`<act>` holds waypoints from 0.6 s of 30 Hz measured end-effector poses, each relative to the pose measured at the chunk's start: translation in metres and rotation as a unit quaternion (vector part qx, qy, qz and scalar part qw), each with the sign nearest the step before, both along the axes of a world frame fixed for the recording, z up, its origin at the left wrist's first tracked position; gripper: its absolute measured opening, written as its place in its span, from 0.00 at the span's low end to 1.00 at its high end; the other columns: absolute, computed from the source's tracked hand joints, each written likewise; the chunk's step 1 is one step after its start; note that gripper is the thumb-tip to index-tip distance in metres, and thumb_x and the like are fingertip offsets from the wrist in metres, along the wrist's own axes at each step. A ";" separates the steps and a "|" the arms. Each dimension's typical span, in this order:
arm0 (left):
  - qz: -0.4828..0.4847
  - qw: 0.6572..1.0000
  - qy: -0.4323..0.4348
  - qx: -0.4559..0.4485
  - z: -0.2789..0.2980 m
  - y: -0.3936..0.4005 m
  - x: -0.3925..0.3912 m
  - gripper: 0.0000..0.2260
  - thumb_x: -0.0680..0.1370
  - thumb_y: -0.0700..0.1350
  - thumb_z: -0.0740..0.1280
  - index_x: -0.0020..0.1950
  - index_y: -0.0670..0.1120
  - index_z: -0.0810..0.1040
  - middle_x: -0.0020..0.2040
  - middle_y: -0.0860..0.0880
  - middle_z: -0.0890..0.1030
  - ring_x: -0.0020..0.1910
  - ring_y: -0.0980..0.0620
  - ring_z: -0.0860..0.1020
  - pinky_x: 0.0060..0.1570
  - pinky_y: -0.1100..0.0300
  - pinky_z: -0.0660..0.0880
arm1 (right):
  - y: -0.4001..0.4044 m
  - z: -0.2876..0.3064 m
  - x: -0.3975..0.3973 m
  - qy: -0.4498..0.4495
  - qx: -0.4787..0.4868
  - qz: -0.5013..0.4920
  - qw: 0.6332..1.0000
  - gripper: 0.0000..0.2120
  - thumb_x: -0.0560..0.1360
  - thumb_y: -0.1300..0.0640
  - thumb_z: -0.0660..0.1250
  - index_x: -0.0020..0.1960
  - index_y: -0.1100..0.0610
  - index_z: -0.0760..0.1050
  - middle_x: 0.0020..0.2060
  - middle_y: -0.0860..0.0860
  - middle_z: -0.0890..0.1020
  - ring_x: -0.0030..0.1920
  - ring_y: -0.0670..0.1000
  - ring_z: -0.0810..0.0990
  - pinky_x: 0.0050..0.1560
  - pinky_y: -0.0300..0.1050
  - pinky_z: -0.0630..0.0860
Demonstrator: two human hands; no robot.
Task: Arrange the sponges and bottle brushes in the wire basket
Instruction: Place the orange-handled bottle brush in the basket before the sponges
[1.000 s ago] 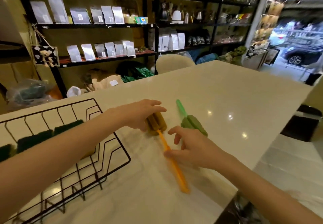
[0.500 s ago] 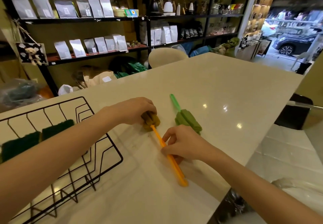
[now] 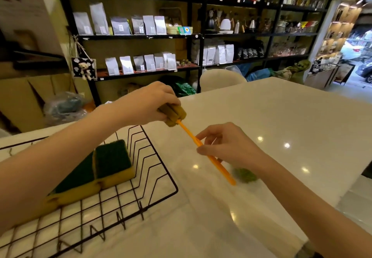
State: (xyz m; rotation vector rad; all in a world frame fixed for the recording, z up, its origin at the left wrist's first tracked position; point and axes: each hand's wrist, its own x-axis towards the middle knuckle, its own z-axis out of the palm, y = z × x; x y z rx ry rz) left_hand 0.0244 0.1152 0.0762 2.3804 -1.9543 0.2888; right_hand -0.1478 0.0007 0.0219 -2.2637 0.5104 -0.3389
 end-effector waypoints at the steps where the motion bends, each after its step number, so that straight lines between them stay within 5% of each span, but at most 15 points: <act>1: 0.010 1.000 0.000 -0.011 0.004 0.008 0.003 0.21 0.73 0.44 0.68 0.65 0.49 0.71 0.64 0.47 0.71 0.65 0.49 0.65 0.63 0.55 0.65 | 0.003 0.004 0.005 -0.005 -0.010 0.008 1.000 0.10 0.67 0.55 0.72 0.48 0.52 0.80 0.36 0.49 0.81 0.38 0.50 0.80 0.42 0.49 0.81; 11: 0.169 0.976 -0.043 -0.131 0.023 0.107 0.010 0.21 0.72 0.45 0.69 0.65 0.51 0.71 0.65 0.48 0.72 0.67 0.47 0.63 0.59 0.50 0.69 | 0.054 0.032 0.063 -0.064 -0.085 0.108 0.988 0.10 0.69 0.54 0.70 0.51 0.49 0.79 0.34 0.43 0.77 0.38 0.44 0.75 0.35 0.32 0.68; 18: 0.288 0.934 -0.061 -0.201 0.009 0.191 -0.002 0.20 0.71 0.45 0.70 0.63 0.49 0.74 0.61 0.46 0.76 0.64 0.43 0.66 0.59 0.49 0.68 | 0.106 0.036 0.101 -0.076 -0.112 0.197 0.971 0.09 0.69 0.54 0.70 0.49 0.50 0.81 0.39 0.46 0.80 0.43 0.48 0.77 0.38 0.35 0.71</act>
